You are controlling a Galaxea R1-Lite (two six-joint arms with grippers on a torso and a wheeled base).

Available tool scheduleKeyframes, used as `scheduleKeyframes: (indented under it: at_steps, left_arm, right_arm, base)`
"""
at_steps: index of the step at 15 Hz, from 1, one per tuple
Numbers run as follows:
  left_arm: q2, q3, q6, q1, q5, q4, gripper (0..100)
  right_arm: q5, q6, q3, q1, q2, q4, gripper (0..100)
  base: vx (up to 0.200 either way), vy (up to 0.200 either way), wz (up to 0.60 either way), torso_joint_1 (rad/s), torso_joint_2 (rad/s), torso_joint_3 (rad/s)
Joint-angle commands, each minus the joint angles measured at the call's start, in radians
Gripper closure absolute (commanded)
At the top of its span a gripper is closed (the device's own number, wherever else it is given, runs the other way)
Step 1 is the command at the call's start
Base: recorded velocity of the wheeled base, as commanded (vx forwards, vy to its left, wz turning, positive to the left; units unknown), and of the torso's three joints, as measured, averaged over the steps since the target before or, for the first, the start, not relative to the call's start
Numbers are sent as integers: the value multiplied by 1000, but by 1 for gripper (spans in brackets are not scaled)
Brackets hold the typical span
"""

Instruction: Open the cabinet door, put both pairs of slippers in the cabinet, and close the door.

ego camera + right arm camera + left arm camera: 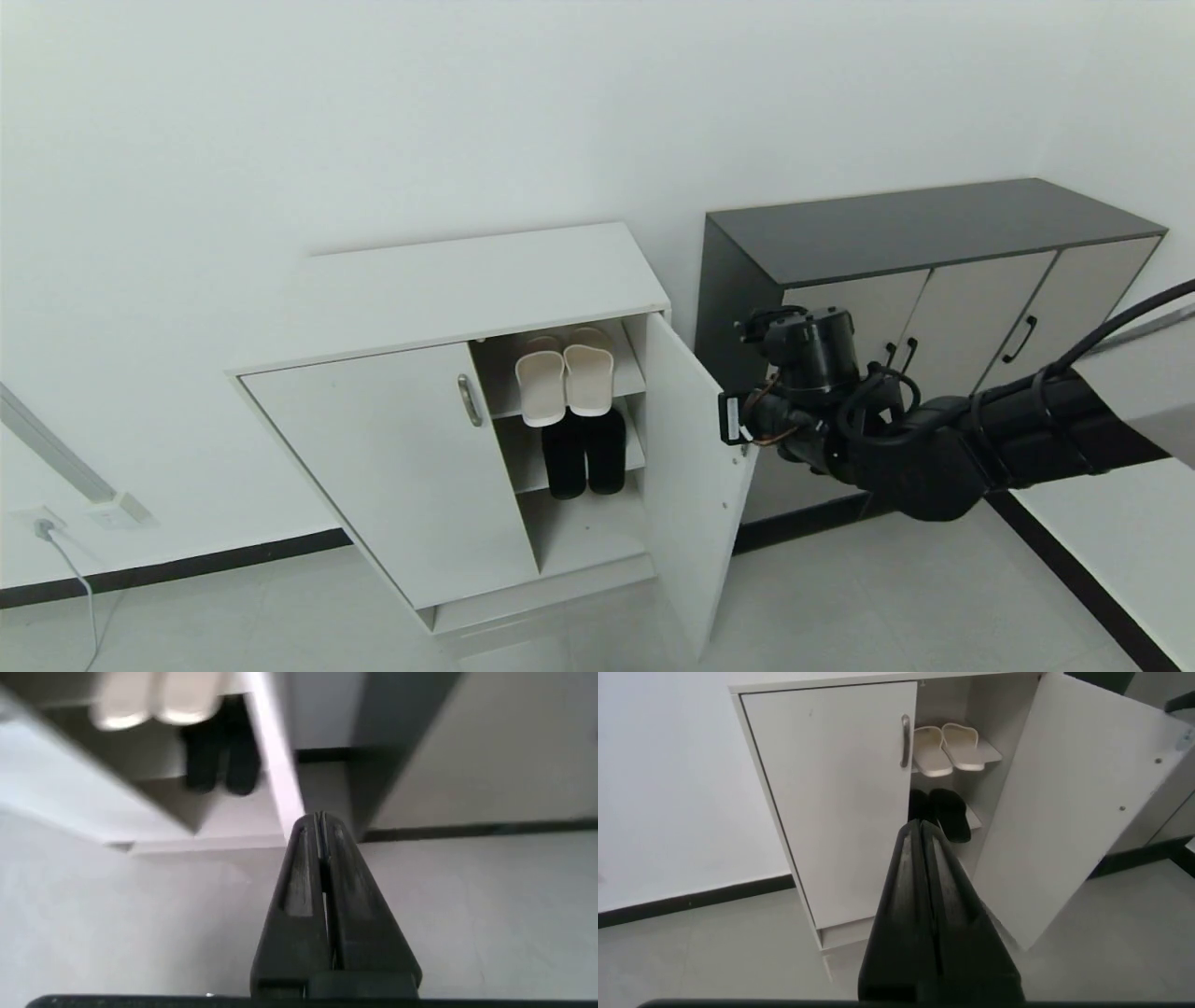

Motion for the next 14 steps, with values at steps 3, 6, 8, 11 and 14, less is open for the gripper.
scheduleKeyframes:
  at_steps: [3,6,8,11,14]
  left_arm:
    - [0,0,0,0,1,0,100]
    - [0,0,0,0,1,0,100]
    - [0,0,0,0,1,0,100]
    - [0,0,0,0,1,0,100]
    - [0,0,0,0,1,-2,100]
  right_arm:
    - [0,-92,112,81,-45,-132,100]
    - [14,-103,123,84,-62,-153,100]
    - [14,-103,125,87,-71,-153,100]
    - [16,-103,129,92,-79,-155,100]
    - [16,-99,138,96,-82,-155,100]
  base:
    - [0,0,0,0,0,0]
    - [0,0,0,0,0,0]
    - [0,0,0,0,0,0]
    - [0,0,200,2,1,1]
    - [0,0,600,9,5,2]
